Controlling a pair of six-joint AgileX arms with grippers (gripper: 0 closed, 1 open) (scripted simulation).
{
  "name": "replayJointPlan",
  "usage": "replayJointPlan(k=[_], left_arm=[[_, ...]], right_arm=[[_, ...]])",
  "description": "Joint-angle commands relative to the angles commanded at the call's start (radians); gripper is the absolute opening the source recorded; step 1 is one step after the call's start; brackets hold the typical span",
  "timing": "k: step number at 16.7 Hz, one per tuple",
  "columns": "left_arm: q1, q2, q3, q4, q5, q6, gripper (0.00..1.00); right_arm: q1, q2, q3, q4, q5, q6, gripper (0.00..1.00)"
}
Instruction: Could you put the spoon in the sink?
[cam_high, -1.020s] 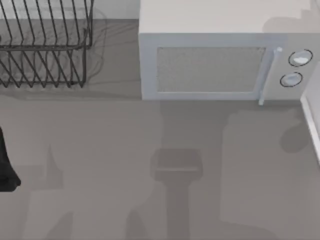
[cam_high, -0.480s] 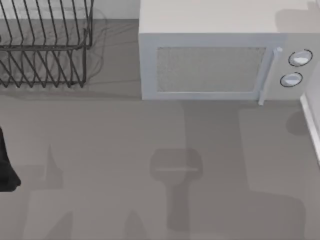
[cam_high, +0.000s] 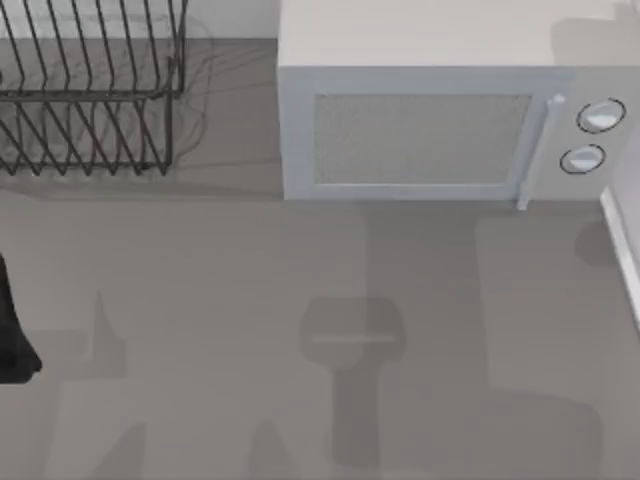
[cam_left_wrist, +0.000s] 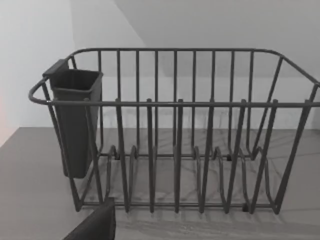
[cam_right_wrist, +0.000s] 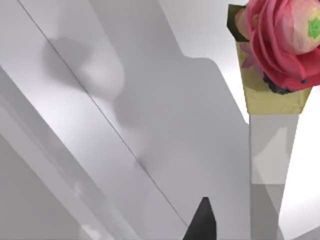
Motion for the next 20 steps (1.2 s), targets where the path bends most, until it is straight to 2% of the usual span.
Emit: replayJointPlan(k=[7, 13, 20], left_arm=[[0.0, 0.0, 0.0, 0.0, 0.0, 0.0, 1.0], [0.0, 0.0, 0.0, 0.0, 0.0, 0.0, 1.0], [0.0, 0.0, 0.0, 0.0, 0.0, 0.0, 1.0]], right_arm=[[0.006, -0.097, -0.343, 0.22, -0.001, 0.002, 0.0], [0.006, -0.104, -0.372, 0.244, -0.001, 0.003, 0.0], [0.006, -0.104, -0.372, 0.244, -0.001, 0.003, 0.53]])
